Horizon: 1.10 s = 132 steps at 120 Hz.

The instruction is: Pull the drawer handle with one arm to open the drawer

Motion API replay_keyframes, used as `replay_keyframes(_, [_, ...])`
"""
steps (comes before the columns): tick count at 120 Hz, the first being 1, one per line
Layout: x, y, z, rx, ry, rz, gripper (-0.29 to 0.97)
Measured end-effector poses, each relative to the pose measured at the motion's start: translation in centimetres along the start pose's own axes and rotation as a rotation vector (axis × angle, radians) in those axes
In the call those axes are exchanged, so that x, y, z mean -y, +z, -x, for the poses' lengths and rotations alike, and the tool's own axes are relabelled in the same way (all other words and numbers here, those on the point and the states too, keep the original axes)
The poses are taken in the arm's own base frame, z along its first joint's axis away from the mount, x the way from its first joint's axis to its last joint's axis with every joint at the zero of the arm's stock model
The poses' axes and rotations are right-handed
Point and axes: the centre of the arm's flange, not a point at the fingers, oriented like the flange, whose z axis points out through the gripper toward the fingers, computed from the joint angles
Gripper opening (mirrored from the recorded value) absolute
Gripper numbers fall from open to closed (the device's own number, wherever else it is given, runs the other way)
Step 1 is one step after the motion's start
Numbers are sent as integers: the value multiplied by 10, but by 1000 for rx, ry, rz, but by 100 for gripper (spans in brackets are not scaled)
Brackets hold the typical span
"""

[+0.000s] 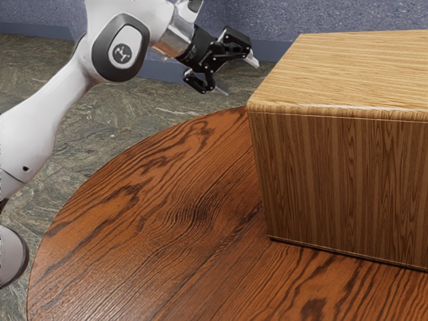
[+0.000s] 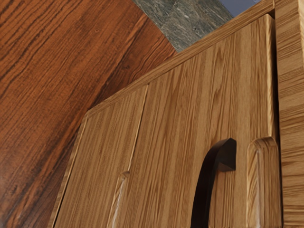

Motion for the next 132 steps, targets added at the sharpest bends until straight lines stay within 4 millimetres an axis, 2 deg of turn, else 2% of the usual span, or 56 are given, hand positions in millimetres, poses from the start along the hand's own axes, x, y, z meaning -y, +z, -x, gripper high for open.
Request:
replay_keyframes(26, [-3, 21, 7, 13, 26, -38, 68])
replay_keyframes(59, [6, 34, 5, 20, 23, -60, 68])
replay_keyframes(78, [-2, 44, 11, 17, 41, -71, 68])
replay_keyframes(105, [7, 51, 7, 11, 35, -94, 68])
replay_keyframes(117, [17, 56, 3, 11, 24, -109, 68])
replay_keyframes(132, [51, 42, -9, 0, -10, -158, 67])
